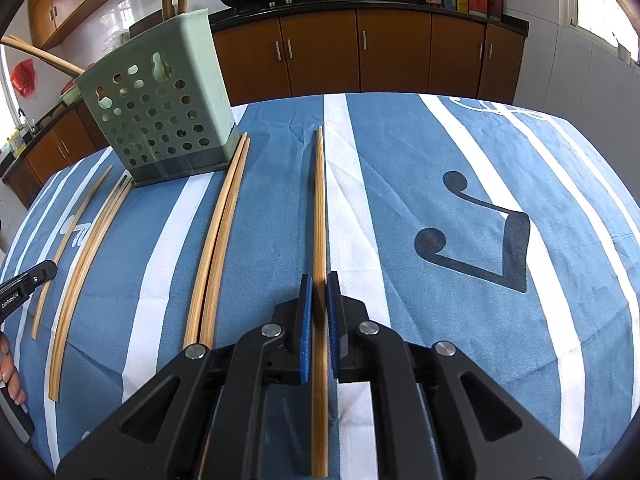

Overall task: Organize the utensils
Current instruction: 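Hold the grasped chopsticks on the cloth with both grippers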

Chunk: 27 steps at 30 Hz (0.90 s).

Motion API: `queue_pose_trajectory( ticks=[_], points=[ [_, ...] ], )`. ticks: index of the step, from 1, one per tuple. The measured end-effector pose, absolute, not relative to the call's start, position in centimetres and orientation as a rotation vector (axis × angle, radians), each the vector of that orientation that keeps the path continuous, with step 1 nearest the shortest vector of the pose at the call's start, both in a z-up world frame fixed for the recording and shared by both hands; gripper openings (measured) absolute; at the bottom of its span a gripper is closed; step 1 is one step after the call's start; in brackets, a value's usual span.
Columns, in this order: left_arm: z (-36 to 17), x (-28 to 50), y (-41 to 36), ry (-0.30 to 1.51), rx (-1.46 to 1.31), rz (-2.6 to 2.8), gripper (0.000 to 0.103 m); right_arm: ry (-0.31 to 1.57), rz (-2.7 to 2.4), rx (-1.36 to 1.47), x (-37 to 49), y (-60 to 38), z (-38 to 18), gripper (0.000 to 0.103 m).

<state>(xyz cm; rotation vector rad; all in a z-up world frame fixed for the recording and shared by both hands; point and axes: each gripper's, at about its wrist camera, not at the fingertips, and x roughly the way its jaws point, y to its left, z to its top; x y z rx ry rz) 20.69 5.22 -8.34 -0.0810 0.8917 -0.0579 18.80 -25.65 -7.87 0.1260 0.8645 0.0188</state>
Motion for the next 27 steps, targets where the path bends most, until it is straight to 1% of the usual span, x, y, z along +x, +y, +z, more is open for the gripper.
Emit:
queue_pose_trajectory(
  ticks=[13,27],
  points=[
    [-8.4,20.7,5.1,0.891,-0.076,-0.054,0.011,0.865,0.008,0.104,18.7,-25.4,-7.8,0.009],
    [-8.4,18.4,4.9,0.895,-0.014,-0.038,0.011,0.869,0.004,0.091,16.8,-25.2,-7.9,0.009]
  ],
)
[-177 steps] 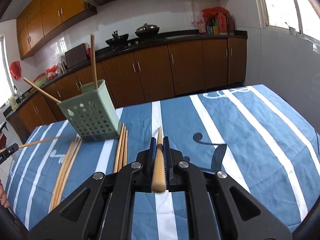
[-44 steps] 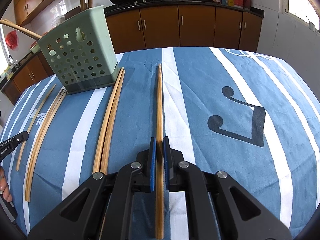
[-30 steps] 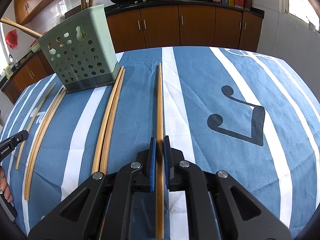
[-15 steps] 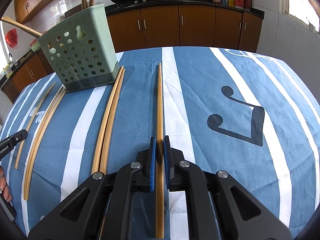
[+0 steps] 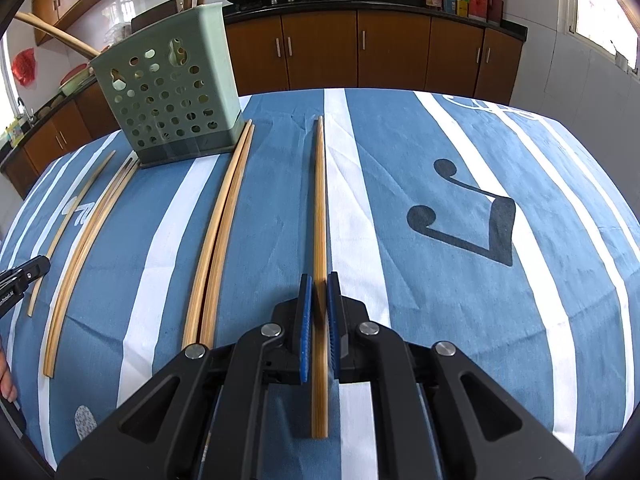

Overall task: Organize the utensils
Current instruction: 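Hold the grasped chopsticks on the cloth with both grippers, then lift both held chopsticks upright and carry them over the green holder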

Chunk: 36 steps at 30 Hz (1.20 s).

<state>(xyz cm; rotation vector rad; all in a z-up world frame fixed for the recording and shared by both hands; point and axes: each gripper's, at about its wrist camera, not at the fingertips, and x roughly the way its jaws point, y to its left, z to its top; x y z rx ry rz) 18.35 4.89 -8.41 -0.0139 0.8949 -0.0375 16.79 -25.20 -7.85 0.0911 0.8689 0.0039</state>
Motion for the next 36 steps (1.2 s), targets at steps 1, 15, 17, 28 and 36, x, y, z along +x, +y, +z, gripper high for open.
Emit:
queue_pose_trajectory(
  ticks=[1,15,17,28,36],
  points=[
    [-8.4,18.3,4.9,0.895,-0.014,-0.037,0.011,0.869,0.004,0.092,16.7,-25.2,-7.9,0.009],
    [-6.3,16.7,5.4,0.863,0.001,-0.055,0.008,0.786,0.021,0.13,14.9,-26.0,-5.5,0.008],
    [-5.2,16.4,5.7,0.835,-0.005,-0.056,0.008,0.756,0.02,0.139,14.6,-26.3,-4.5,0.008],
    [0.6,15.4,6.2,0.677,-0.041,-0.06,0.008,0.671,0.033,0.146,13.9,-27.4,-0.8,0.009],
    [0.0,15.4,6.4,0.698,-0.047,-0.056,0.008,0.857,0.024,0.111,13.8,-27.1,-6.1,0.031]
  ],
)
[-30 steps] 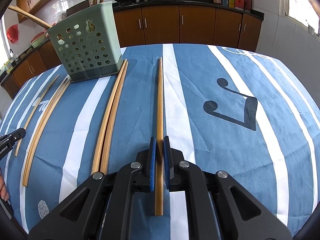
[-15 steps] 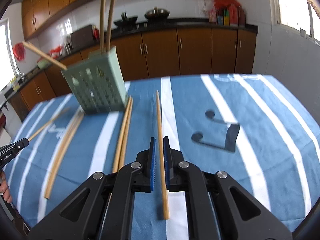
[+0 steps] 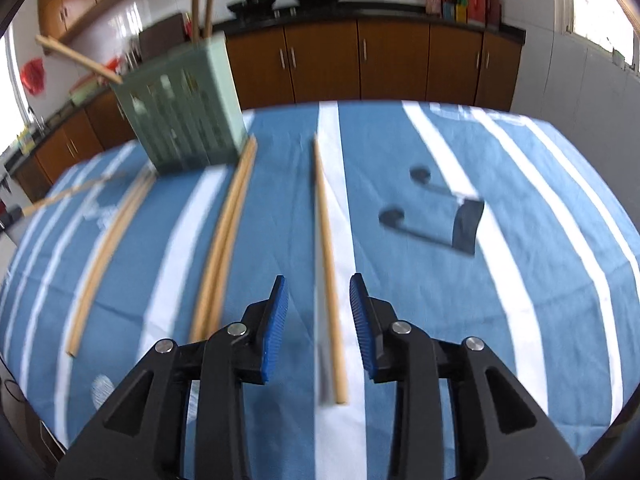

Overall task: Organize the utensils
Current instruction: 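Lift both held chopsticks upright and carry them over the green holder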

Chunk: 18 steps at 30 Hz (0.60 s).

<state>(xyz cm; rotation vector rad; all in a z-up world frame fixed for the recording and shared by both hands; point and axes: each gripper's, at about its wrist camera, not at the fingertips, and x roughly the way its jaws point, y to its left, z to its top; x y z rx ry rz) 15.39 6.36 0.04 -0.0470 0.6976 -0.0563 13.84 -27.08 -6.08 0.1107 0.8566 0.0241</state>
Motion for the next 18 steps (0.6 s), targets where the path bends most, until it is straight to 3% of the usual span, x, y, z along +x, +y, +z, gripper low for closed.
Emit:
queue_pose_trajectory(
  ticks=[4,8,18],
  points=[
    [-0.1,15.5,6.3,0.698,-0.047,-0.056,0.008,0.9,0.004,0.104,13.5,-27.3,-7.7,0.023],
    [-0.2,15.4,6.3,0.697,-0.051,-0.053,0.008,0.881,0.012,0.073,12.8,-27.1,-7.9,0.008],
    [1.3,14.9,6.5,0.658,-0.056,-0.059,0.008,0.775,0.022,0.104,12.1,-27.7,-4.4,0.007]
  ],
)
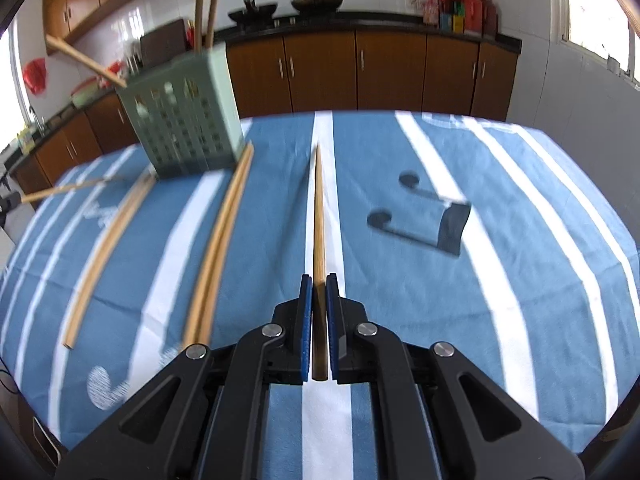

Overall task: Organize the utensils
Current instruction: 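Lift both held chopsticks upright and carry them over the green holder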

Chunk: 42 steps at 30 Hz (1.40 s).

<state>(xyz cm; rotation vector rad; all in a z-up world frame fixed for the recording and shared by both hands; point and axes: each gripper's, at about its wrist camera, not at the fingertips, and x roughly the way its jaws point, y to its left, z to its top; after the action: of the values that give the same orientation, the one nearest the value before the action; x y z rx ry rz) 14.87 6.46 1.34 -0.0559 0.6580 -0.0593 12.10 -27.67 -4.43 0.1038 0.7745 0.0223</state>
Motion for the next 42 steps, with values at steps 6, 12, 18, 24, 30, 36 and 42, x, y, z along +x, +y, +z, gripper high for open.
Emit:
queue_pose_trajectory(
  ticks=[6,12,18,24,30,36,42],
  points=[
    [2.5,14.6,6.6,0.623,-0.072,-0.059,0.008,0.671,0.015,0.132,11.9,-28.4,-1.3,0.007],
    [3.5,14.4,6.6,0.591,-0.084,-0.067,0.008,0.578,0.011,0.162,11.6,-28.7,1.3,0.007],
    [4.9,14.1,6.4,0.55,-0.087,-0.081,0.008,0.503,0.019,0.178,11.5,-28.7,3.5,0.007],
    [6.0,13.9,6.1,0.524,-0.081,-0.091,0.008,0.454,0.03,0.172,11.4,-28.4,5.1,0.007],
    [7.6,13.6,5.4,0.5,-0.075,-0.138,0.008,0.402,0.06,0.164,11.3,-28.1,7.6,0.007],
    [12.0,12.8,3.7,0.407,-0.077,-0.23,0.008,0.279,0.152,0.203,10.7,-27.9,12.9,0.007],
    [16.3,13.1,1.0,0.288,-0.074,-0.284,0.008,0.12,0.21,0.221,10.7,-26.2,17.5,0.007]
  ],
)
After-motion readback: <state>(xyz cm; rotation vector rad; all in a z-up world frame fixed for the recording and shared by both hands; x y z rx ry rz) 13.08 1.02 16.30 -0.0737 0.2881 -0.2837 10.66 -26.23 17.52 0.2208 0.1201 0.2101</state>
